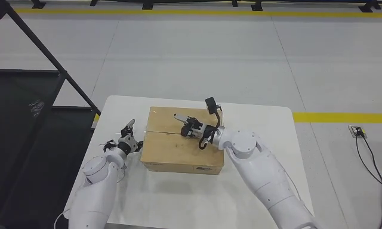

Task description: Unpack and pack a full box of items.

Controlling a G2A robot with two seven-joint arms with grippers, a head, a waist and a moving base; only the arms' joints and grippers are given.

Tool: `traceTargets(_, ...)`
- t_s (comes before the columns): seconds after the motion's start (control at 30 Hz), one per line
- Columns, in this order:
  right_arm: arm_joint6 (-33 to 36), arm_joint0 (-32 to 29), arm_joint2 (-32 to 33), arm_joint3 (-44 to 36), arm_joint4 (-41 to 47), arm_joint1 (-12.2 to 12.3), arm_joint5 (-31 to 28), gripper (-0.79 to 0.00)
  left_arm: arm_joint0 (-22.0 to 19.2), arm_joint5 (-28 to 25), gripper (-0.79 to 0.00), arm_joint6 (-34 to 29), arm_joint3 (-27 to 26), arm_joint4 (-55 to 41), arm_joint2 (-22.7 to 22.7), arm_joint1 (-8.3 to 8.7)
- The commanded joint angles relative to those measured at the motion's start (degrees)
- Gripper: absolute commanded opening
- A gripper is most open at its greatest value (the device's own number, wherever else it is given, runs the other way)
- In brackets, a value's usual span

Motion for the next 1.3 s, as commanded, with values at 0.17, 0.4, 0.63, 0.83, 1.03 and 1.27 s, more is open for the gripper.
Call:
traceTargets(0.17, -0.6, -0.4, 0.1, -0.5, -0.1, 0.0, 0.2, 0.000, -3.4, -4.5, 0.000, -0.2, 4.4, -5.3, 0.4, -0.50)
traceTargets(0.4, -0.8, -1.4, 0.8, -1.5, -0.4, 0.3, 0.4, 0.000, -2.3, -11.2, 0.000, 1.9, 3.0, -6.8, -0.5, -0.45)
traceTargets(0.63, -0.5, -1.8, 1.1, -2.2, -0.5, 0.5, 0.8, 0.000, 1.7, -17.9, 0.000, 6.1, -3.9, -6.4, -1.3, -0.38)
traceTargets(0.83, -0.1, -1.7, 1.1, -2.1, -0.6, 0.6, 0.7, 0.000, 5.6, -21.3, 0.000, 11.3, -12.6, -4.3, -2.0, -0.25)
traceTargets(1.03, 0.1, -1.6, 1.1, -1.8, -0.4, 0.6, 0.7, 0.000, 8.8, -21.7, 0.000, 14.2, -19.2, -0.6, -2.0, 0.00)
traceTargets(1.27, 0.2, -1.5, 1.3, -1.5, -0.1, 0.6, 0.3, 0.000, 10.5, -22.4, 0.000, 16.5, -22.1, 1.1, -1.4, 0.00)
